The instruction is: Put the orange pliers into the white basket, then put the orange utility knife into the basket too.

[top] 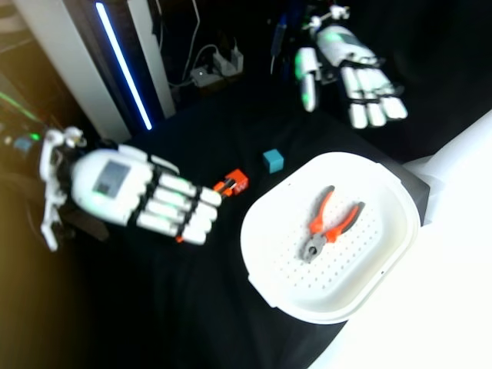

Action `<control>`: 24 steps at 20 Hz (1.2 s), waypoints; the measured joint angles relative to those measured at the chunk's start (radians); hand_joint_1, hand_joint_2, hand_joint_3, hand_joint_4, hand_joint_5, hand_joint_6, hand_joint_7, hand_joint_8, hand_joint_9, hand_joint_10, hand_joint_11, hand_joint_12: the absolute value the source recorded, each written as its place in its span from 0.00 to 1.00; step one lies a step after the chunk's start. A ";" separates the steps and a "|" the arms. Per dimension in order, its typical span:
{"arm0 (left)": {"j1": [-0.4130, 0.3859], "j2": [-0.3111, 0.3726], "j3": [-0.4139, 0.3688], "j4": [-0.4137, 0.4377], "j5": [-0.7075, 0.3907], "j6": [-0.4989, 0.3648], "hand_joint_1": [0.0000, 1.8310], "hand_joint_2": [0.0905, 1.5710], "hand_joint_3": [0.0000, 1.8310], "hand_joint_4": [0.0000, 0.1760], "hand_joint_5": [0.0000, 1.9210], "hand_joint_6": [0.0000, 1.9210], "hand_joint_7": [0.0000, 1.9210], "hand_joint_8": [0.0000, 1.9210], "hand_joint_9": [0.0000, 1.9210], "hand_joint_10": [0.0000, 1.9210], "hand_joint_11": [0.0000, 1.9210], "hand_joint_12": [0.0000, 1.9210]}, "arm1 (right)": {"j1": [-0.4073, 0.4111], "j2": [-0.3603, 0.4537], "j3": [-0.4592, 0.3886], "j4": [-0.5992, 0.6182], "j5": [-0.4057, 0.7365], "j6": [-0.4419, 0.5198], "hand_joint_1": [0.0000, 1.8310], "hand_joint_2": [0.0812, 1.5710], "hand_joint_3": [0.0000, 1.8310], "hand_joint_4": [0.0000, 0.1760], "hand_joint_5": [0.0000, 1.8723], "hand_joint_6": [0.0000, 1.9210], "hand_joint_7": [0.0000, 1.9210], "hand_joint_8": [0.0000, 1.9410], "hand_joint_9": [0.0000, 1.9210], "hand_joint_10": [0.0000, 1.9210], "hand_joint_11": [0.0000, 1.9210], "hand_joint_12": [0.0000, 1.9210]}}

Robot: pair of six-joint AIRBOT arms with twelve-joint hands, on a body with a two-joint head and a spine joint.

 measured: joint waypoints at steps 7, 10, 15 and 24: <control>0.039 0.016 -0.026 -0.009 -0.092 -0.002 0.26 0.92 0.00 0.04 0.13 0.04 0.09 0.00 0.03 0.01 0.00 0.00 | 0.057 -0.113 0.091 -0.010 -0.101 0.006 0.29 0.82 0.00 0.00 0.09 0.01 0.10 0.01 0.08 0.02 0.00 0.21; 0.046 0.020 -0.036 0.005 -0.114 -0.002 0.31 0.92 0.00 0.00 0.15 0.06 0.13 0.00 0.07 0.03 0.00 0.25 | 0.087 -0.134 0.129 -0.014 -0.094 -0.004 0.75 0.82 0.00 0.00 0.60 0.99 0.67 1.00 0.71 1.00 0.72 1.00; 0.073 0.024 -0.045 -0.017 -0.137 -0.002 0.30 0.94 0.00 0.00 0.14 0.07 0.13 0.00 0.06 0.03 0.00 0.29 | 0.130 -0.133 0.128 -0.028 -0.072 -0.041 0.80 0.80 0.00 0.00 0.66 1.00 0.76 1.00 0.81 1.00 0.78 1.00; 0.079 0.025 -0.049 -0.021 -0.159 -0.002 0.24 0.95 0.00 0.00 0.02 0.30 0.12 0.00 0.00 0.11 0.00 0.04 | 0.166 0.061 -0.027 -0.095 0.165 -0.037 0.67 0.87 0.00 0.00 0.55 1.00 0.70 1.00 0.80 1.00 0.82 1.00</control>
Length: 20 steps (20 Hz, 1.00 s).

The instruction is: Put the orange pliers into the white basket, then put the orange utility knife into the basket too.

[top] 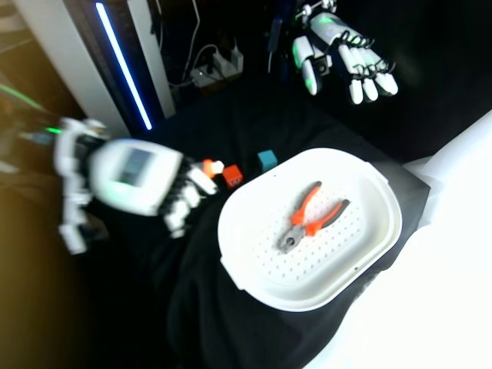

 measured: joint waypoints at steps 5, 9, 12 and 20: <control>0.017 0.002 -0.010 -0.010 -0.014 0.000 0.22 0.95 0.00 0.00 0.00 0.34 0.13 0.00 0.00 0.17 0.00 0.14 | 0.111 -0.019 0.021 -0.069 -0.026 0.005 0.76 0.82 0.00 0.00 0.55 1.00 0.70 1.00 0.79 1.00 0.80 1.00; 0.036 0.003 -0.022 -0.014 -0.035 0.000 0.21 0.95 0.00 0.00 0.00 0.29 0.11 0.00 0.00 0.13 0.00 0.13 | 0.286 -0.168 0.173 -0.127 -0.219 0.003 0.79 0.78 0.00 0.00 0.61 1.00 0.72 1.00 0.79 1.00 0.83 1.00; 0.036 0.003 -0.022 -0.001 -0.041 0.000 0.21 0.95 0.00 0.00 0.02 0.24 0.11 0.00 0.00 0.14 0.00 0.12 | 0.323 -0.260 0.258 -0.148 -0.356 0.006 0.75 0.79 0.00 0.00 0.63 1.00 0.74 1.00 0.80 1.00 0.84 1.00; 0.036 0.003 -0.022 -0.005 -0.043 -0.003 0.20 0.94 0.00 0.00 0.06 0.16 0.10 0.00 0.01 0.11 0.00 0.09 | 0.333 -0.465 0.463 -0.138 -0.684 0.005 0.41 0.75 0.00 0.26 0.06 0.15 0.07 0.12 0.05 0.18 0.01 0.42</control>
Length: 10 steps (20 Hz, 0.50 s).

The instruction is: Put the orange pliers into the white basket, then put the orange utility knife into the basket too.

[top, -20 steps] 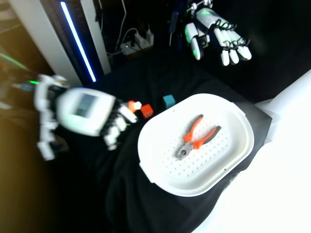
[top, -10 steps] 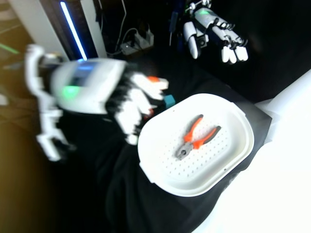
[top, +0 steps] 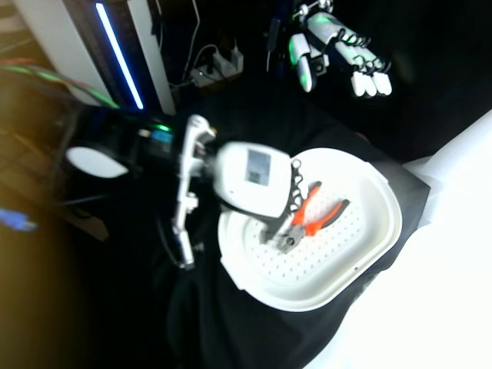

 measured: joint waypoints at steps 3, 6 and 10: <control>0.000 0.000 0.000 -0.004 0.000 -0.003 0.22 0.94 0.00 0.00 0.06 0.13 0.10 0.00 0.02 0.11 0.00 0.15 | 0.000 0.000 0.004 0.000 -0.007 0.000 0.21 0.73 0.00 0.32 0.00 0.00 0.00 0.00 0.00 0.00 0.00 0.01; 0.000 0.000 0.000 0.000 0.000 -0.003 0.23 0.95 0.00 0.00 0.06 0.09 0.12 0.00 0.03 0.12 0.00 0.23 | 0.000 0.001 -0.005 0.000 -0.006 0.000 0.20 0.65 0.00 0.32 0.00 0.00 0.00 0.00 0.00 0.00 0.00 0.00; 0.000 0.000 0.000 0.000 -0.001 -0.003 0.18 0.92 0.00 0.14 0.04 0.03 0.09 0.00 0.02 0.11 0.00 0.23 | 0.000 0.113 -0.142 -0.006 0.064 0.000 0.19 0.64 0.00 0.89 0.00 0.00 0.00 0.00 0.00 0.00 0.00 0.00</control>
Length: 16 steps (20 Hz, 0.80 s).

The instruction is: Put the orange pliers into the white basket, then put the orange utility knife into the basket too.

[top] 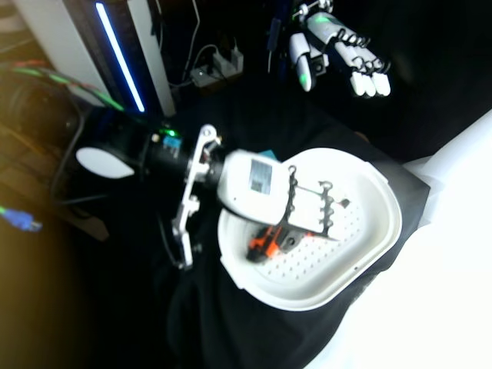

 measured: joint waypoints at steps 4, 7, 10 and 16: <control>0.000 0.014 -0.017 0.006 -0.002 -0.001 0.20 0.92 0.00 0.08 0.03 0.01 0.04 0.00 0.00 0.03 0.00 0.08 | 0.000 0.210 -0.177 0.016 0.180 -0.004 0.16 0.61 0.00 0.93 0.00 0.00 0.00 0.00 0.00 0.00 0.00 0.00; 0.018 0.046 -0.037 0.021 -0.026 -0.001 0.18 0.90 0.00 0.38 0.00 0.00 0.00 0.00 0.00 0.00 0.00 0.00 | -0.020 0.359 -0.291 0.003 0.346 -0.003 0.10 0.61 0.00 1.00 0.00 0.00 0.00 0.00 0.00 0.00 0.00 0.00; 0.046 0.082 -0.055 0.010 -0.074 -0.002 0.14 0.88 0.00 0.59 0.00 0.00 0.00 0.00 0.00 0.00 0.00 0.00 | -0.105 0.470 -0.370 0.031 0.478 -0.003 0.11 0.62 0.00 0.71 0.00 0.00 0.00 0.00 0.00 0.00 0.00 0.00; 0.076 0.139 -0.089 0.007 -0.170 0.000 0.00 0.71 0.00 0.96 0.00 0.00 0.00 0.00 0.00 0.00 0.00 0.00 | -0.297 0.658 -0.511 0.224 0.762 -0.121 0.09 0.62 0.00 0.94 0.00 0.00 0.00 0.00 0.00 0.00 0.00 0.00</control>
